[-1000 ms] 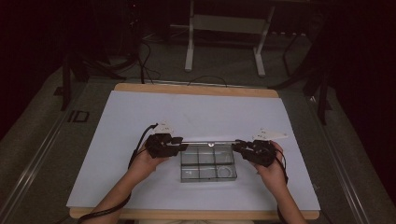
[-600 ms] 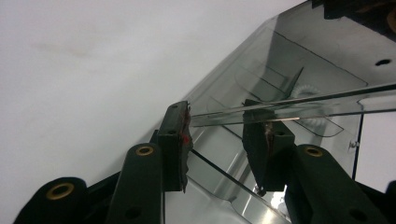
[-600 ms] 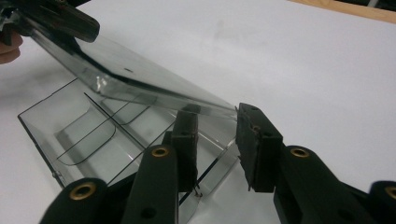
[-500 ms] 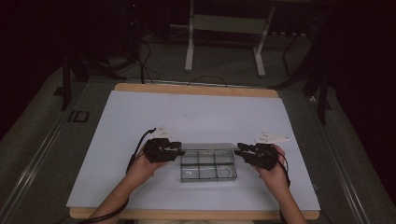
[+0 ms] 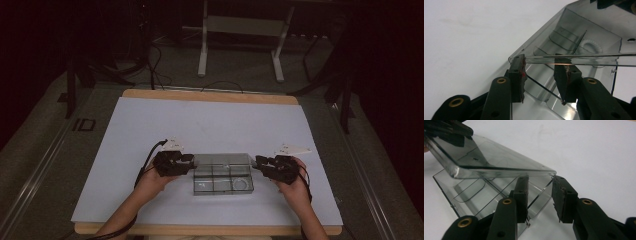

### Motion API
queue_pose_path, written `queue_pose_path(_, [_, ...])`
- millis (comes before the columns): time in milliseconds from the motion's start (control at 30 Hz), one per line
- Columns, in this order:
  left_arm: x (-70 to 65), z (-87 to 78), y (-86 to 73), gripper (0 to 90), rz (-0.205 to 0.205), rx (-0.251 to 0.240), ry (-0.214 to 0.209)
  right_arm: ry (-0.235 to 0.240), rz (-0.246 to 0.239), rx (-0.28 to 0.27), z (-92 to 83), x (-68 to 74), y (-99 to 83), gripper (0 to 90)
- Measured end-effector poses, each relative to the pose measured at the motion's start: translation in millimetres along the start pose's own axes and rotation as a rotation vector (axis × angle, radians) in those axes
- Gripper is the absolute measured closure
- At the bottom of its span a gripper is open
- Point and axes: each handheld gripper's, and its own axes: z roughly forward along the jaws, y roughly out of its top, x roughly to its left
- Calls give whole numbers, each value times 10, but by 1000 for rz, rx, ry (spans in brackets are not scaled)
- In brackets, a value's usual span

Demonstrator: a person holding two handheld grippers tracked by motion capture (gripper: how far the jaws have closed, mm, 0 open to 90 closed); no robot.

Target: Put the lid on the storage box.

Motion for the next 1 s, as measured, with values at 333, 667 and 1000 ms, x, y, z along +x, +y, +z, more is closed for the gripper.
queue_pose_path(333, [24,2,-55,614,2,26,12,16,16,14,35,-3,-52,655])
queue_pose_path(667, [35,-2,-89,615,5,42,22,19,17,29,49,6,-90,647])
queue_pose_path(1000, [22,7,-99,614,19,60,30,19,33,33,49,0,-138,640])
